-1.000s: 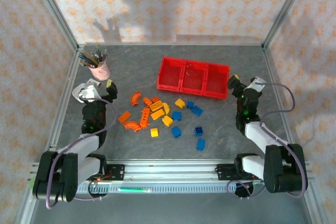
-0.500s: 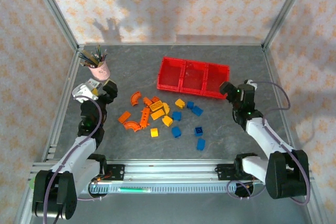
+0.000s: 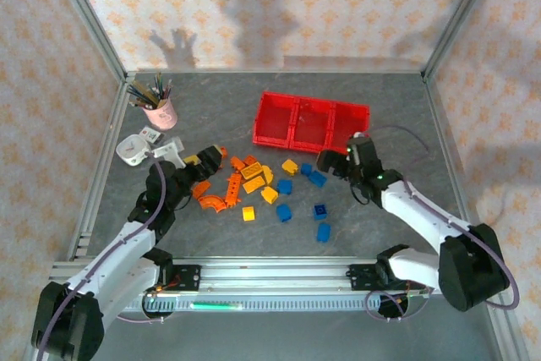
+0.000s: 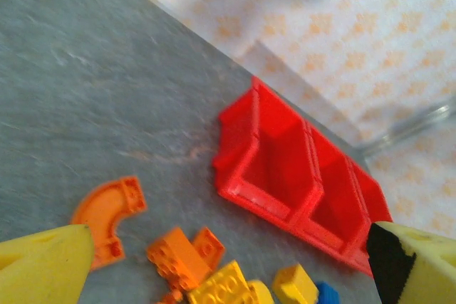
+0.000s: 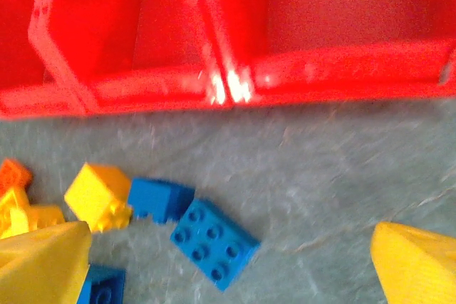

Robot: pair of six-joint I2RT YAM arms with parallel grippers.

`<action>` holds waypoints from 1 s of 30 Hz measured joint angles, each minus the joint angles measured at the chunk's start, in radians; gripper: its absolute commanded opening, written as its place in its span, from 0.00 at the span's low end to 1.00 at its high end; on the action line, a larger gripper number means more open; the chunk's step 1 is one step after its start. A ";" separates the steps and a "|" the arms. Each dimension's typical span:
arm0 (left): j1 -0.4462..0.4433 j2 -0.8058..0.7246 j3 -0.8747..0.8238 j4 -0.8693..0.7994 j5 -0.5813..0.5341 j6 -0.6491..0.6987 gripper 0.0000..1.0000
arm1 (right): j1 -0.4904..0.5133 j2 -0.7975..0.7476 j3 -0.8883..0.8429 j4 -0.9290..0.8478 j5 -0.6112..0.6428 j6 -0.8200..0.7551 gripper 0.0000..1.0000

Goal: Sort the legos into containers by color
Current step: Pick up the lego from the center of the table.

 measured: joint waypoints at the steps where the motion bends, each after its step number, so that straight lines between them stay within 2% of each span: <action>1: -0.028 0.002 0.000 -0.013 -0.003 -0.007 0.99 | 0.020 0.015 0.000 -0.004 0.000 -0.001 0.99; 7: -0.211 0.040 0.037 -0.090 -0.061 -0.048 0.99 | 0.114 0.124 0.005 -0.015 0.008 -0.027 0.96; 12: -0.313 0.065 0.053 -0.093 -0.117 -0.081 0.99 | 0.150 0.242 0.080 -0.019 0.032 -0.076 0.91; 20: -0.377 0.144 0.056 -0.089 -0.166 -0.116 0.99 | 0.153 0.357 0.153 -0.013 0.068 -0.143 0.85; 30: -0.381 0.163 0.061 -0.082 -0.186 -0.119 0.99 | 0.202 0.397 0.154 -0.007 0.051 -0.173 0.70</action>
